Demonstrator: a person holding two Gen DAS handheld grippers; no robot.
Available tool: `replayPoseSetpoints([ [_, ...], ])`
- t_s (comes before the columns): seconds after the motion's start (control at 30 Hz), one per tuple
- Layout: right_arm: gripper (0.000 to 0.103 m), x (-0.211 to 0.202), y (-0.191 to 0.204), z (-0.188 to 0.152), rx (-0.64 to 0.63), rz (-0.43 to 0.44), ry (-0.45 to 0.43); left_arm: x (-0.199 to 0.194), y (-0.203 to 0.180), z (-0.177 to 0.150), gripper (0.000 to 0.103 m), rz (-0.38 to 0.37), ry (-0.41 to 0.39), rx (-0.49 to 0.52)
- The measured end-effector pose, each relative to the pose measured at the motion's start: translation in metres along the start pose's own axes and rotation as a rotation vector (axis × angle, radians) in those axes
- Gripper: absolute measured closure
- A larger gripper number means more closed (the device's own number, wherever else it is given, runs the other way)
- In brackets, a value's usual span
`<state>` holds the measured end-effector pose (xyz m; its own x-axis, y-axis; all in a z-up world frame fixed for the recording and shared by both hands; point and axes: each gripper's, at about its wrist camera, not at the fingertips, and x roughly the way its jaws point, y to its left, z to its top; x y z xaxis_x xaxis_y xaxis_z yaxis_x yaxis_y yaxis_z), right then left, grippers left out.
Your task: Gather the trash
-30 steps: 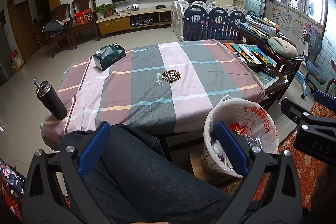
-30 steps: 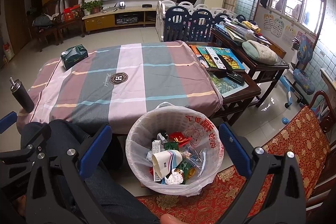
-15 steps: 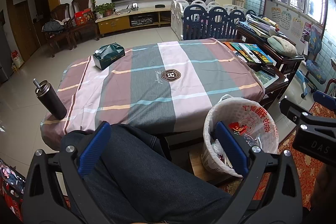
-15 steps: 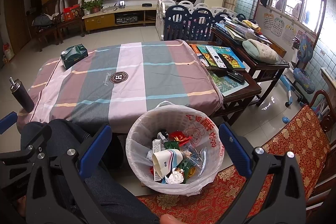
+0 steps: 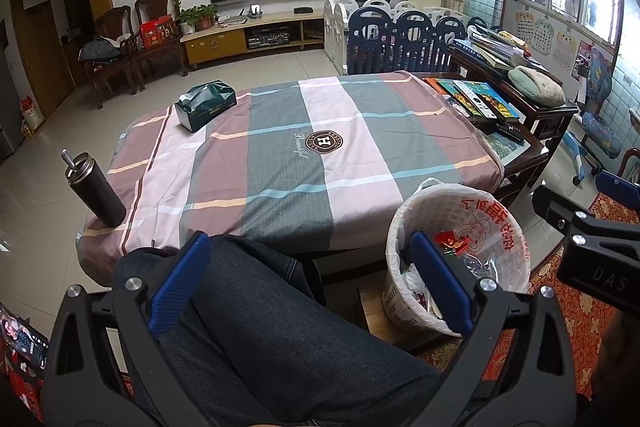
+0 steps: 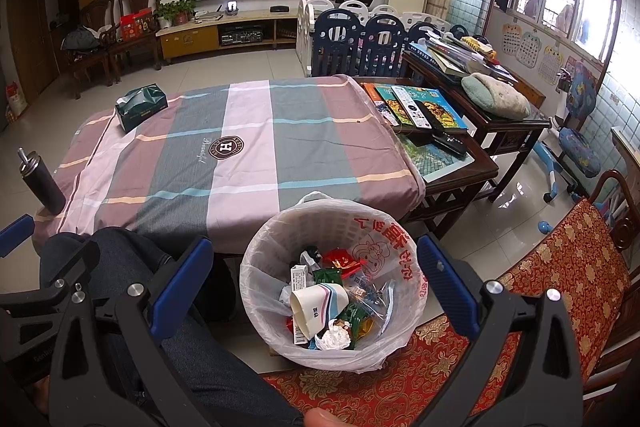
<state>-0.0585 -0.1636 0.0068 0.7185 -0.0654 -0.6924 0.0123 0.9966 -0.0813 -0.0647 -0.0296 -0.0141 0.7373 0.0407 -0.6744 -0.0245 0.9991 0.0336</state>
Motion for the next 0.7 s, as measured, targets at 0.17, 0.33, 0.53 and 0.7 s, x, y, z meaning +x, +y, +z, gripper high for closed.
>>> replayPoseSetpoints([
  [0.17, 0.004, 0.0018, 0.0014, -0.0012, 0.003, 0.001, 0.005, 0.0014, 0.0037, -0.0001, 0.003, 0.000, 0.004, -0.007],
  [0.33, 0.004, 0.0021, 0.0018, -0.0016, 0.004, 0.001, 0.006, -0.0010, 0.0050, 0.0017, 0.003, -0.011, -0.009, 0.002],
  [0.53, 0.004, 0.0031, 0.0037, -0.0029, 0.008, 0.003, 0.008, -0.0032, 0.0028, 0.0042, 0.003, -0.015, -0.023, 0.024],
  [0.7, 0.003, 0.0032, 0.0031, -0.0027, 0.008, 0.003, 0.008, -0.0020, 0.0030, 0.0049, 0.003, -0.013, -0.016, 0.027],
])
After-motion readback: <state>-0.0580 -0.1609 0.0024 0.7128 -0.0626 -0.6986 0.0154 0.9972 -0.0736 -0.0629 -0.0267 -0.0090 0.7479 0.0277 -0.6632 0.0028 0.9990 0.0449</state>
